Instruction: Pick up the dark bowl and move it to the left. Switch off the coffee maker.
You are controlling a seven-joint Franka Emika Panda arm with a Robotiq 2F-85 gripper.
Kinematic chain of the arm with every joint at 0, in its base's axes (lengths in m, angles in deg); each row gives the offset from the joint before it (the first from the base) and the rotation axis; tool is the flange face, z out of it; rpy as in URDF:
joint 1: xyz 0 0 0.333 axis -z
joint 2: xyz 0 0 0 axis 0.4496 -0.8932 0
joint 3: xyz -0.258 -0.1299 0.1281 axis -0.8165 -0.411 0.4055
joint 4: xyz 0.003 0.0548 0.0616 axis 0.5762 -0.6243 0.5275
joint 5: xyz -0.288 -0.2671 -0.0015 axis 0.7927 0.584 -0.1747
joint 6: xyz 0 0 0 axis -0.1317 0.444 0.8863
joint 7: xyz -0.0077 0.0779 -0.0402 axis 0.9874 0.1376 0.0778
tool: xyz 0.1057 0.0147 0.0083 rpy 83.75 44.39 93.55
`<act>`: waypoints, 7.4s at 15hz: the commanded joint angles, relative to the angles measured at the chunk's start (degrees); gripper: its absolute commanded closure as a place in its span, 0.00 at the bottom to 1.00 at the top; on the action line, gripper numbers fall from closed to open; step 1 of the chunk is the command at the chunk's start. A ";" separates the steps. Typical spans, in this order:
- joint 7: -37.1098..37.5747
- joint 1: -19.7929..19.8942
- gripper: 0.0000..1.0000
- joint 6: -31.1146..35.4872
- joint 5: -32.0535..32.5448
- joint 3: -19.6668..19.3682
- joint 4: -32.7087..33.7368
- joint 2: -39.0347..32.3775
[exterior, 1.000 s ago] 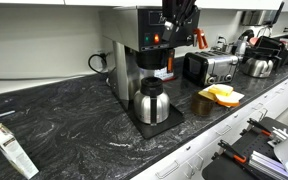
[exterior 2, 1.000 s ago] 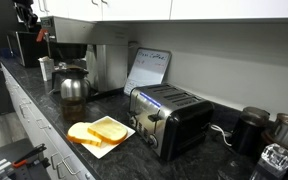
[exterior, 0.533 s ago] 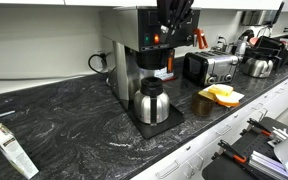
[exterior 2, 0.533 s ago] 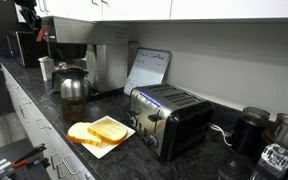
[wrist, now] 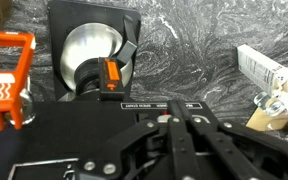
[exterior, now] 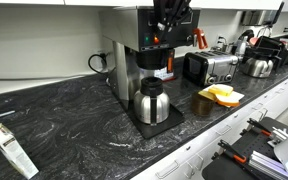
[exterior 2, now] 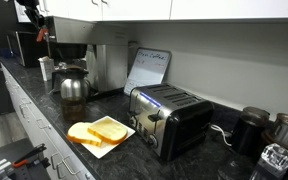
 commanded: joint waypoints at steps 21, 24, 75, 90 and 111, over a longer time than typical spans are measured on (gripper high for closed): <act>4.79 1.18 1.00 3.58 2.04 1.73 -0.62 -2.69; 4.84 1.31 1.00 2.99 2.87 1.89 -0.44 -2.38; 8.27 0.70 1.00 5.42 5.72 2.82 -1.72 -1.56; 6.32 -1.01 1.00 6.31 2.33 1.11 -1.97 -1.80; -8.21 -6.36 0.73 5.53 -13.53 -2.52 -2.05 1.23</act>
